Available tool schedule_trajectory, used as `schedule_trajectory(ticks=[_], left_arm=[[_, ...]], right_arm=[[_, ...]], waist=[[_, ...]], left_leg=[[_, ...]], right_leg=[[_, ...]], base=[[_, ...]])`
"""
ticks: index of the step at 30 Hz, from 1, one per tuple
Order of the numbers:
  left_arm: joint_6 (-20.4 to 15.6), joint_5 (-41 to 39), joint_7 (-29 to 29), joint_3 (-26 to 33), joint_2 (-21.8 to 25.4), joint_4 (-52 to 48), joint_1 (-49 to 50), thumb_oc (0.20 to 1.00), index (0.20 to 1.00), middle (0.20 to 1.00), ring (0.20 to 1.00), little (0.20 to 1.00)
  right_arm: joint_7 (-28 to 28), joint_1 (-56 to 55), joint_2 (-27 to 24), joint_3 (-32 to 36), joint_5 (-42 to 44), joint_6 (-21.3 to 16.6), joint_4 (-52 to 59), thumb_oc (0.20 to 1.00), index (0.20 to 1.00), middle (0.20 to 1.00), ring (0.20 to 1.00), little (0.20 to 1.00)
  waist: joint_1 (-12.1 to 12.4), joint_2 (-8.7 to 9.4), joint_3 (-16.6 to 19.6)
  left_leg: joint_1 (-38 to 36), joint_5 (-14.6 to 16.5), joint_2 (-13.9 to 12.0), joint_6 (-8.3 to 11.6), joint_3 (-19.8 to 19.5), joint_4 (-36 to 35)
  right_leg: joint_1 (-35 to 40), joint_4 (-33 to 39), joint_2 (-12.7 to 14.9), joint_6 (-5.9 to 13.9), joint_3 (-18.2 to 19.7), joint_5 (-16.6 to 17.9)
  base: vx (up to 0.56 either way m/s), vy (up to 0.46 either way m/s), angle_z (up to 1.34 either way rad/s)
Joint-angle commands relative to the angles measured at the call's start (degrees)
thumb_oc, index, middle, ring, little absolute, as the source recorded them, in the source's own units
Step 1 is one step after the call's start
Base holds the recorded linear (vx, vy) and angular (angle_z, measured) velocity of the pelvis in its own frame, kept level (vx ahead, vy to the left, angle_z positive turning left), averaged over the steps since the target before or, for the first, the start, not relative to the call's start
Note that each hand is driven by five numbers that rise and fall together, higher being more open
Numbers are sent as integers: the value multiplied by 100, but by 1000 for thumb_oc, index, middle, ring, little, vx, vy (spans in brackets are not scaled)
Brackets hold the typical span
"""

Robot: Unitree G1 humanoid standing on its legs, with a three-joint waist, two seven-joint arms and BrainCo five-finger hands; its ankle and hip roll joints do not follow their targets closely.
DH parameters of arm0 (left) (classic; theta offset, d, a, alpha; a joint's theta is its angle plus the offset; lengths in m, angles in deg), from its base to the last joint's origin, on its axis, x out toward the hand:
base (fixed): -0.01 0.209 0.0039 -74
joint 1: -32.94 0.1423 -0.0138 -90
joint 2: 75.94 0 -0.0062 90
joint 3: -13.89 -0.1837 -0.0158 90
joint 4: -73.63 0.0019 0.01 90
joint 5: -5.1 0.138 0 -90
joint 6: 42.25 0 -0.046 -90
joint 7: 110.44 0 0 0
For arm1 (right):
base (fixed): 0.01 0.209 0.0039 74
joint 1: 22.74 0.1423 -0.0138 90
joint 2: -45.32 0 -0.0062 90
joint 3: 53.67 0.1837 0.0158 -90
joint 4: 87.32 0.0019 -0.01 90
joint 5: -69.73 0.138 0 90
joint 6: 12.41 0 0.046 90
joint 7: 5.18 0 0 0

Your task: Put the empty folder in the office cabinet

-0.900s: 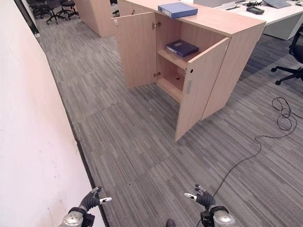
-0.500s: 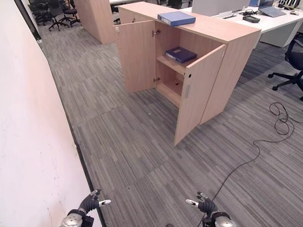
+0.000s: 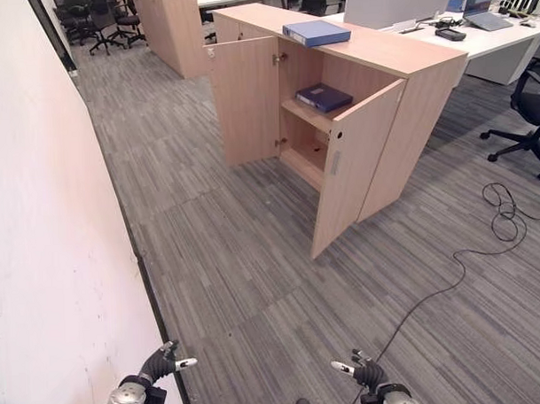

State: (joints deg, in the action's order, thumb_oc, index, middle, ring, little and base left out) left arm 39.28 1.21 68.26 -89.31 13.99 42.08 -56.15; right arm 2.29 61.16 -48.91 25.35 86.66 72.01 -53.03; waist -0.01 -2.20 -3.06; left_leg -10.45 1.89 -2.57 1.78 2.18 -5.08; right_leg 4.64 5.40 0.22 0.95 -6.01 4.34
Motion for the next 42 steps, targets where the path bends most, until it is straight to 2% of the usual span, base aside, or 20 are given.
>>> schedule_trajectory(ticks=[1, 4, 8, 10, 15, 17, 22, 23, 26, 27, 28, 30, 33, 35, 36, 37, 38, 39, 40, 42], left_arm=[[-100, -110, -25, 93, 210, 121, -344, 1000, 1000, 1000, 1000, 1000], [-86, -176, -30, 99, 232, 89, -373, 1000, 1000, 1000, 1000, 1000], [-82, -293, -7, 59, 273, -37, -567, 1000, 1000, 1000, 1000, 1000], [-86, -338, 12, 33, 261, -177, -580, 1000, 1000, 1000, 1000, 1000], [-84, -387, 41, 28, 252, -158, -638, 1000, 1000, 1000, 1000, 1000], [-83, -496, 100, 53, 250, -131, -680, 1000, 1000, 1000, 1000, 1000], [-117, -576, 154, 81, 269, -97, -715, 1000, 1000, 1000, 1000, 1000], [-120, -562, 157, 107, 270, -4, -694, 1000, 1000, 1000, 1000, 1000], [-118, -554, 158, 135, 265, 85, -663, 1000, 1000, 1000, 1000, 1000], [-116, -492, 156, 132, 280, 120, -639, 1000, 1000, 1000, 1000, 1000], [-117, -492, 156, 131, 282, 120, -637, 1000, 1000, 1000, 1000, 1000], [-117, -439, 155, 122, 327, 193, -659, 1000, 1000, 1000, 1000, 1000], [-115, -368, 119, 61, 410, 178, -704, 1000, 1000, 1000, 1000, 1000], [-118, -329, 77, 21, 468, 136, -698, 1000, 1000, 1000, 1000, 1000], [-112, -302, 49, -14, 512, 105, -714, 1000, 1000, 1000, 1000, 1000], [-112, -302, 49, -14, 512, 105, -714, 1000, 1000, 1000, 1000, 1000], [-104, -274, 20, -26, 559, 90, -747, 1000, 1000, 1000, 1000, 1000], [-104, -274, 20, -26, 559, 90, -747, 1000, 1000, 1000, 1000, 1000], [-94, -281, 24, 1, 616, 80, -774, 1000, 1000, 1000, 1000, 1000], [-82, -294, 35, 12, 637, 78, -820, 1000, 1000, 1000, 1000, 1000]], right_arm=[[40, 238, 86, 13, 229, -84, -124, 1000, 1000, 1000, 1000, 1000], [46, 246, 64, 31, 285, -86, -121, 1000, 1000, 1000, 1000, 1000], [8, 321, 36, 120, 426, -107, -184, 1000, 1000, 1000, 1000, 1000], [-31, 350, 11, 190, 471, -92, -381, 1000, 1000, 1000, 1000, 1000], [-44, 373, -30, 256, 515, -59, -426, 1000, 1000, 1000, 1000, 1000], [-98, 478, -37, 202, 529, -55, -497, 1000, 1000, 1000, 1000, 1000], [-130, 632, -32, 160, 582, -48, -627, 1000, 1000, 1000, 1000, 1000], [-142, 694, -30, 141, 579, -53, -702, 1000, 1000, 1000, 1000, 1000], [-124, 754, -2, 120, 559, -42, -771, 1000, 1000, 1000, 1000, 1000], [-103, 712, 53, 116, 525, -34, -724, 1000, 1000, 1000, 1000, 1000], [-103, 709, 55, 116, 524, -34, -722, 1000, 1000, 1000, 1000, 1000], [-87, 735, 114, 85, 495, -22, -744, 1000, 1000, 1000, 1000, 1000], [-59, 779, 213, 117, 522, 2, -756, 1000, 1000, 1000, 1000, 1000], [-26, 806, 237, 135, 541, 27, -738, 1000, 1000, 1000, 1000, 1000], [-29, 870, 254, 144, 527, 23, -795, 1000, 1000, 1000, 1000, 1000], [-29, 870, 254, 144, 527, 23, -796, 1000, 1000, 1000, 1000, 1000], [-33, 919, 263, 185, 507, 41, -835, 1000, 1000, 1000, 1000, 1000], [-33, 919, 263, 185, 507, 41, -835, 1000, 1000, 1000, 1000, 1000], [-37, 1004, 254, 217, 523, 48, -847, 1000, 1000, 1000, 1000, 1000], [-57, 1064, 251, 241, 567, 39, -856, 1000, 1000, 1000, 1000, 1000]], waist=[[-78, 248, -103], [-87, 249, -180], [-159, 371, -442], [-149, 388, -543], [-85, 388, -574], [90, 334, -617], [242, 375, -648], [340, 366, -588], [410, 364, -513], [444, 378, -426], [442, 387, -423], [512, 466, -340], [541, 617, -221], [546, 696, -180], [595, 744, -136], [595, 745, -135], [621, 725, -132], [622, 725, -131], [571, 626, -209], [502, 490, -289]], left_leg=[[115, -126, -359, 374, -122, 8], [138, -176, -463, 422, -110, 139], [859, -129, -580, 577, 69, 1383], [1312, -398, -741, 592, 190, 2050], [1725, -707, -900, 570, 337, 1494], [2087, -1095, -924, 625, -35, 895], [2324, -1205, -987, 686, -355, 304], [2527, -1296, -1125, 756, -350, 170], [2537, -1307, -1158, 766, -177, 174], [2529, -1529, -1179, 830, -133, 249], [2528, -1529, -1172, 831, -131, 248], [2665, -1557, -1151, 794, -114, 545], [2828, -1349, -951, 660, 40, 1005], [2832, -1173, -813, 538, 157, 1116], [2807, -1016, -686, 406, 293, 1117], [2808, -1016, -686, 406, 294, 1118], [2707, -880, -548, 256, 395, 1063], [2707, -880, -548, 256, 396, 1063], [2507, -775, -475, 131, 492, 955], [2307, -674, -430, 23, 536, 845]], right_leg=[[374, -159, 333, 519, 283, -670], [302, -368, 263, 453, 337, -775], [154, -744, 241, 309, 285, -922], [233, -842, 223, 233, 224, -1018], [380, -807, 243, 261, 196, -1149], [507, -807, 180, 307, 338, -1319], [754, -790, 221, 351, 613, -1539], [1053, -689, 277, 394, 806, -1701], [1247, -607, 362, 452, 903, -1789], [1332, -588, 458, 521, 922, -1818], [1333, -589, 465, 522, 918, -1823], [1366, -614, 657, 670, 961, -1819], [1172, -721, 953, 896, 981, -1468], [1005, -876, 1115, 1030, 1049, -948], [837, -1071, 1225, 1147, 1068, -499], [836, -1071, 1226, 1148, 1068, -499], [594, -1477, 1280, 1207, 990, -110], [593, -1478, 1280, 1207, 991, -111], [254, -2049, 1261, 1251, 832, 399], [-27, -2523, 1079, 1287, 733, 449]], base=[[9, -78, 1], [-16, -88, 0], [-87, -124, 7], [46, -87, 28], [129, 26, 8], [245, 88, -13], [218, 91, -11], [405, 202, -7], [351, 241, 19], [324, 270, -3], [316, 287, -28], [293, 292, -62], [237, 267, -58], [212, 268, 9], [182, 241, 1], [261, 354, -9], [126, 176, -8], [226, 362, 5], [146, 284, 8], [190, 337, 1]])
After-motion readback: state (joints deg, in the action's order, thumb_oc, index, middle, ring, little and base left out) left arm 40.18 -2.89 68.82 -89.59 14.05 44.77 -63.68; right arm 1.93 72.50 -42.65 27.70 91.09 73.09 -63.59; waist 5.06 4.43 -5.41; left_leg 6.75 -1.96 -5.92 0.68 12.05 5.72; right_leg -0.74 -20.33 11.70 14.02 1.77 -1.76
